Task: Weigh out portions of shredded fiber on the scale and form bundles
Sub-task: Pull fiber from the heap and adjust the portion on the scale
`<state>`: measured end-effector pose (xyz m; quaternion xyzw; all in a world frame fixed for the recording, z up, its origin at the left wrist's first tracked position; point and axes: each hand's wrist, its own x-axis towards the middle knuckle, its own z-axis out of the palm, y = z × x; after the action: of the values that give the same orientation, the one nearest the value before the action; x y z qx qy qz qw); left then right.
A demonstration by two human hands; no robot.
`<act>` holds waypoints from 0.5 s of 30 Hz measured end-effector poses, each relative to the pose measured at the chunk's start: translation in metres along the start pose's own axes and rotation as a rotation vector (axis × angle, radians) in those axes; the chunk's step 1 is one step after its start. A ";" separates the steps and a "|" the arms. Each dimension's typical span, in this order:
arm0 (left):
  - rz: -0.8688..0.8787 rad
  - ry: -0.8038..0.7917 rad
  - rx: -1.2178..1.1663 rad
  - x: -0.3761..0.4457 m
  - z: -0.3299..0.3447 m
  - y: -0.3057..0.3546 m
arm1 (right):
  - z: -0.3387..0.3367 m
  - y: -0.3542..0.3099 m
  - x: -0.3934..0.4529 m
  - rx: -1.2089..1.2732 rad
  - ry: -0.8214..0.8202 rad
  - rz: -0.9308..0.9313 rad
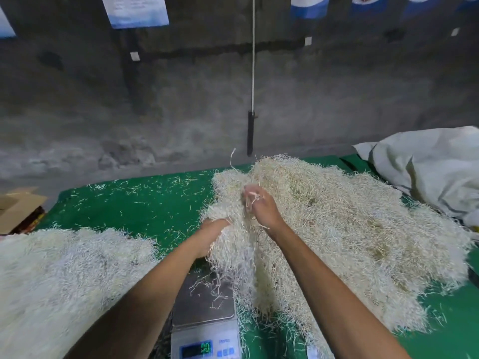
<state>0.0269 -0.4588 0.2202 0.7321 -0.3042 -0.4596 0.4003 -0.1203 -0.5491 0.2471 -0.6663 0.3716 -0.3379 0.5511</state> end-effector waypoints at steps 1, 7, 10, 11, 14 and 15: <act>0.041 0.025 -0.167 0.001 -0.005 0.015 | 0.005 0.027 -0.010 -0.164 -0.100 0.058; 0.145 0.186 -0.502 0.004 -0.033 0.069 | 0.007 0.137 -0.052 -0.644 -0.361 0.375; 0.135 0.228 -0.533 0.009 -0.037 0.066 | -0.002 0.136 -0.047 -0.815 -0.299 0.350; 0.133 0.272 -0.527 0.011 -0.037 0.060 | -0.003 0.129 -0.042 -0.856 -0.252 0.305; 0.099 0.423 -0.445 0.019 -0.035 0.029 | -0.001 0.099 -0.028 -0.955 -0.123 0.075; 0.069 0.461 -0.389 0.021 -0.035 0.015 | 0.003 0.093 -0.026 -0.963 -0.113 -0.017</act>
<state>0.0660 -0.4727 0.2328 0.7162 -0.1361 -0.3170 0.6067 -0.1417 -0.5358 0.1541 -0.8660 0.4498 -0.0954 0.1966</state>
